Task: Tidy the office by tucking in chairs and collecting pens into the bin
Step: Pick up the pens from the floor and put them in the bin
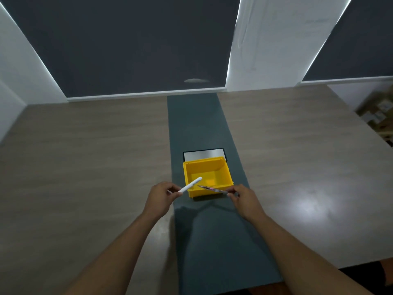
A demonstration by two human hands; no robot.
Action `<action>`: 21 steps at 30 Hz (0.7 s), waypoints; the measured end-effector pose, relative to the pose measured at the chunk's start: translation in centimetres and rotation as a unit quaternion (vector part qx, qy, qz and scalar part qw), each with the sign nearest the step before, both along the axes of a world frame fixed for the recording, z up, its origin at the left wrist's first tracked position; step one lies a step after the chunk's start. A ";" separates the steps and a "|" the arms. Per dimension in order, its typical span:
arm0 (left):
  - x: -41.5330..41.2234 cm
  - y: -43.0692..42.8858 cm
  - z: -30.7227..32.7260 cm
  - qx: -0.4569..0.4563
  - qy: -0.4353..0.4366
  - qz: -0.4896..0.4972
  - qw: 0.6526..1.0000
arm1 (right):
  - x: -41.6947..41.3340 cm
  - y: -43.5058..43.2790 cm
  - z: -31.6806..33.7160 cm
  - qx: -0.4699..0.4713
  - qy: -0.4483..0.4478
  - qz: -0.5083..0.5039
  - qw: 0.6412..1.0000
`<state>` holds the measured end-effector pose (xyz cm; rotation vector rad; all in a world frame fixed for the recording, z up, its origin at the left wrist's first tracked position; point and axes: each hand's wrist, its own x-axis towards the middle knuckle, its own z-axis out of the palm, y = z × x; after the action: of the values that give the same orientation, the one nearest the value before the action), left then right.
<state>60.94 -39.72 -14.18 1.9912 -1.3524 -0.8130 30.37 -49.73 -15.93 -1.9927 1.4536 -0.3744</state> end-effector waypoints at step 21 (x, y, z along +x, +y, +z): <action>-2.1 -15.0 -7.9 0.058 -0.149 -0.094 0.983 | 3.1 -13.2 -8.9 0.090 0.087 0.130 0.984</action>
<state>58.81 -54.72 -22.12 2.1649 -1.7196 -0.7081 33.51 -62.93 -24.80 -2.0726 1.2555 0.0438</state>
